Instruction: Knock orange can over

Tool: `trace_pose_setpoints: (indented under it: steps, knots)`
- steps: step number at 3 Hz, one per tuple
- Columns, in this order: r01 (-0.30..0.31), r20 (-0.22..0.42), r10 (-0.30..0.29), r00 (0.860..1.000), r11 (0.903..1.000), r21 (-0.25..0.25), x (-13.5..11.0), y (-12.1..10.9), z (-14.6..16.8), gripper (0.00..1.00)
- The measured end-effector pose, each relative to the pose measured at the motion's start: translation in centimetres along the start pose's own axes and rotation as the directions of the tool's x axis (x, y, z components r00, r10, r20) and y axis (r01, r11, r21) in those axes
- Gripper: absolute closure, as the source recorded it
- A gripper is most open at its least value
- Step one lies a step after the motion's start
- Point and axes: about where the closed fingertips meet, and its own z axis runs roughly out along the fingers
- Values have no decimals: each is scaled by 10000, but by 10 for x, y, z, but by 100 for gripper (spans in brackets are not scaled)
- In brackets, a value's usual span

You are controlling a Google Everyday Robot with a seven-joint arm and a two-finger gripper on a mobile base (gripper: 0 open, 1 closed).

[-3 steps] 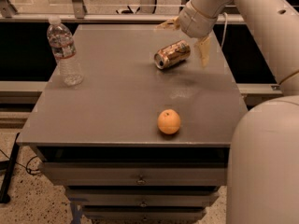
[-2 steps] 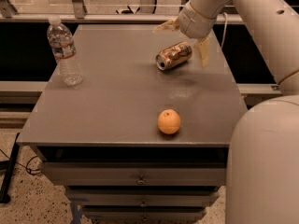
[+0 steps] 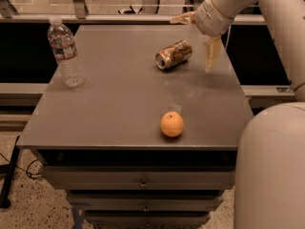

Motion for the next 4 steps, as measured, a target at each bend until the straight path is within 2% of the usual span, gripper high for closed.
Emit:
trace_pose_setpoints:
  steps: [1, 2, 3, 4]
  knots:
    - [-2360, 608, 2301, 9713, 9644, 1197, 22, 2, -19, 0]
    - [-4698, 1739, 4396, 8812, 8554, 2182, 45, 9, -40, 0]
    - [-6648, 3268, 5823, 7444, 6920, 2814, 73, 21, -60, 0]
    - [-7850, 4570, 6398, 6180, 5344, 3133, 98, 34, -81, 0]
